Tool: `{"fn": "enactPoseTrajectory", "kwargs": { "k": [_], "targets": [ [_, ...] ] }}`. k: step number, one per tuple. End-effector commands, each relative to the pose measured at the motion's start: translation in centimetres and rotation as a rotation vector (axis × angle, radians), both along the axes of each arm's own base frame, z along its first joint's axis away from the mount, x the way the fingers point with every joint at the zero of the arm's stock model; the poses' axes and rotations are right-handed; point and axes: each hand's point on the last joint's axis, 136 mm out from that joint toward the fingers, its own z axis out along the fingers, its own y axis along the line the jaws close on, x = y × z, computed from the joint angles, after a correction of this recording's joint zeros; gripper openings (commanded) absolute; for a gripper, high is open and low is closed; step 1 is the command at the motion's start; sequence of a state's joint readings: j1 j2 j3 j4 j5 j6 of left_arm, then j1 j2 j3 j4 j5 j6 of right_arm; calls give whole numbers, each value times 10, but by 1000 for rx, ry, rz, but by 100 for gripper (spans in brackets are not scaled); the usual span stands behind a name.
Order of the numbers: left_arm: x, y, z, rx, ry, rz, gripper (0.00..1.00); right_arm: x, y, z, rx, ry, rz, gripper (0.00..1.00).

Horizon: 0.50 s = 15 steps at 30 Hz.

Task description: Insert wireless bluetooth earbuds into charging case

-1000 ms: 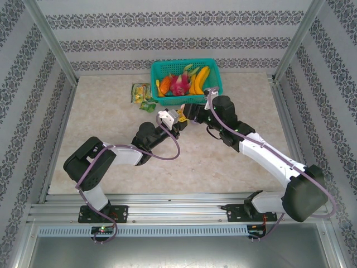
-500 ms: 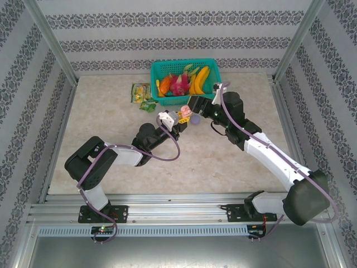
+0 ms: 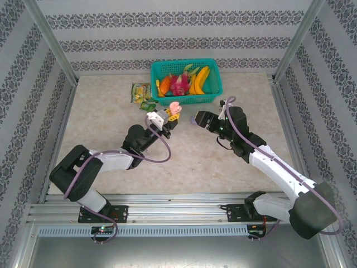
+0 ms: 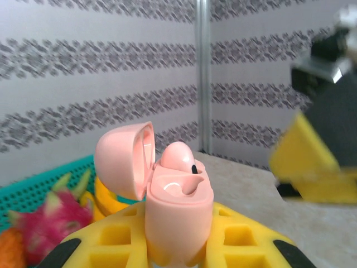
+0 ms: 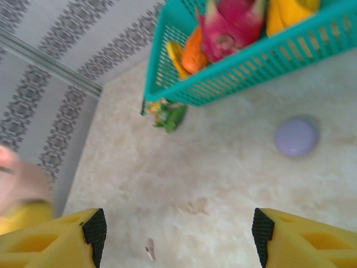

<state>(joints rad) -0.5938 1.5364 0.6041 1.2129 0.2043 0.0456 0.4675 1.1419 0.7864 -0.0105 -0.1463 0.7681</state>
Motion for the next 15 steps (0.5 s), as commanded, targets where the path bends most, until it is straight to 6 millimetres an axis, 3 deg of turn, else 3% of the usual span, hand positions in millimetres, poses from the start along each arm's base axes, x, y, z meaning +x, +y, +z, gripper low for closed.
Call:
{"fn": "enactPoseTrajectory", "kwargs": {
  "k": [1, 15],
  "targets": [
    [0, 24, 10, 5, -18, 57, 0, -7, 8, -20, -55, 60, 10, 72],
    [-10, 108, 41, -64, -23, 234, 0, -24, 123, -80, -371, 207, 315, 74]
  ]
}}
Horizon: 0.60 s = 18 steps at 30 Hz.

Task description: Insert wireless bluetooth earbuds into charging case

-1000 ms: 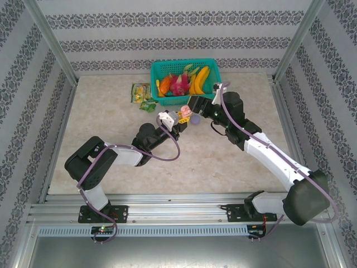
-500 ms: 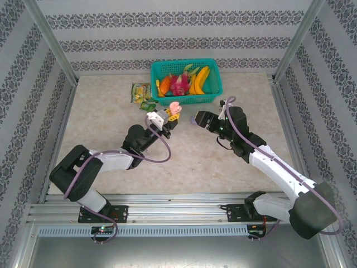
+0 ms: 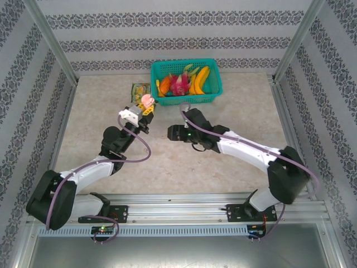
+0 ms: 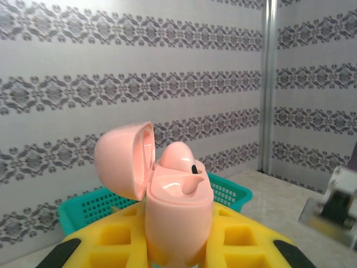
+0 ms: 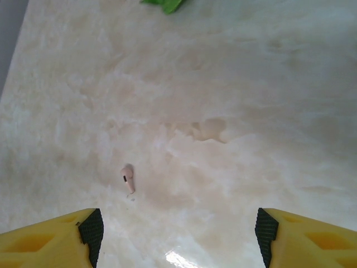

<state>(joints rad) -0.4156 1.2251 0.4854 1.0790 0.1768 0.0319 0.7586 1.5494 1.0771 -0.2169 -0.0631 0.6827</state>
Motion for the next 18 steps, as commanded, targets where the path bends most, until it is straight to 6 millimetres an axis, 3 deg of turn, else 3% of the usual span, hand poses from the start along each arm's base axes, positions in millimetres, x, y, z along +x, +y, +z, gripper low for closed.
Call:
{"fn": "enactPoseTrajectory", "kwargs": {
  "k": [1, 9, 18],
  "targets": [
    [-3, 19, 3, -26, 14, 45, 0, -6, 18, -15, -108, 26, 76, 73],
    [-5, 58, 11, -77, 11, 135, 0, -15, 70, -54, -250, 98, 233, 67],
    [-1, 91, 22, -135, 4, 228, 0, -17, 107, -83, -401, 80, 336, 63]
  ]
}}
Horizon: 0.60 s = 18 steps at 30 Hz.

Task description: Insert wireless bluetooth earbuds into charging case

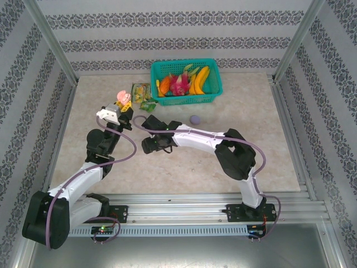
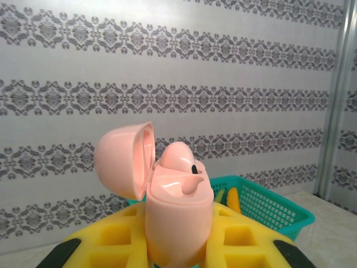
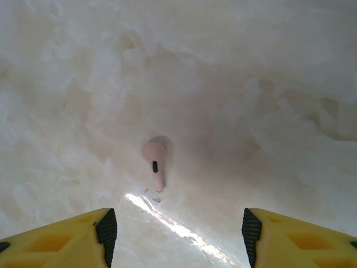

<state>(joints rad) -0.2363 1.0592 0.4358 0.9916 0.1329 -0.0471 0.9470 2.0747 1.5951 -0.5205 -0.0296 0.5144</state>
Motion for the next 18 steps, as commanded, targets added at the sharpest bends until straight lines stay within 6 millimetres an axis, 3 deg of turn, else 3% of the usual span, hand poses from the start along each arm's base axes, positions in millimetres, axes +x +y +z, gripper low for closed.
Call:
{"fn": "enactPoseTrajectory", "kwargs": {
  "k": [1, 18],
  "targets": [
    [1, 15, 7, -52, -5, 34, 0, -1, 3, -6, -97, -35, 50, 63],
    [6, 46, 12, -116, -7, 100, 0, 11, 27, -40, -182, -39, 74, 56]
  ]
}}
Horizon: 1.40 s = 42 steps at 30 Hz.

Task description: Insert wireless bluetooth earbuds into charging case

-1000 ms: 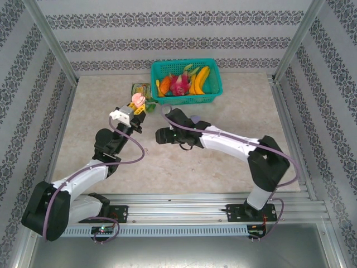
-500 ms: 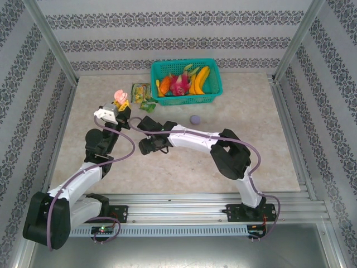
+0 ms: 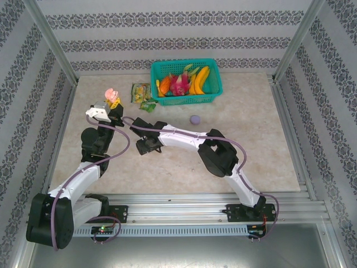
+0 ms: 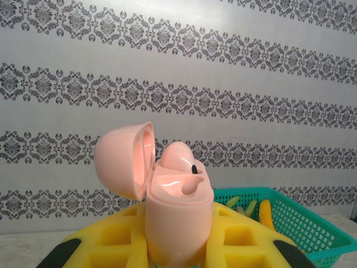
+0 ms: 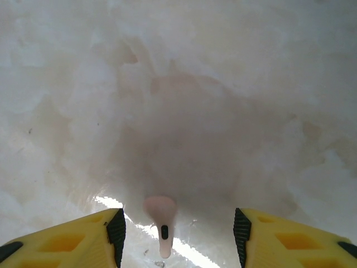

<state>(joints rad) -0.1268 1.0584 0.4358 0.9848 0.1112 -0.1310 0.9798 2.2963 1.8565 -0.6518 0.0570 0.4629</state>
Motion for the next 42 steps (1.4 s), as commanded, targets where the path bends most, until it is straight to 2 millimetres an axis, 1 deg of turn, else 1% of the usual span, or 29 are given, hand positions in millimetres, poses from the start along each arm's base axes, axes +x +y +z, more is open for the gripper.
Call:
{"fn": "enactPoseTrajectory", "kwargs": {
  "k": [1, 5, 14, 24, 31, 42],
  "targets": [
    [-3, 5, 13, -32, -35, -4, 0, -4, 1, -9, -52, -5, 31, 56],
    [-4, 7, 11, -38, -33, 0, 0, -5, 4, -14, -66, 0, 39, 55],
    [-3, 10, 8, -50, -25, 3, 0, -4, 5, -24, -114, -4, 47, 49],
    [-3, 10, 6, -57, -23, -2, 0, -10, 1, -29, -158, -8, 55, 47],
    [-4, 11, 5, -61, -20, -3, 0, -13, 0, -32, -170, -9, 51, 40],
    [-3, 10, 4, -63, -17, -8, 0, -19, -2, -30, -179, -10, 49, 41]
  ]
}}
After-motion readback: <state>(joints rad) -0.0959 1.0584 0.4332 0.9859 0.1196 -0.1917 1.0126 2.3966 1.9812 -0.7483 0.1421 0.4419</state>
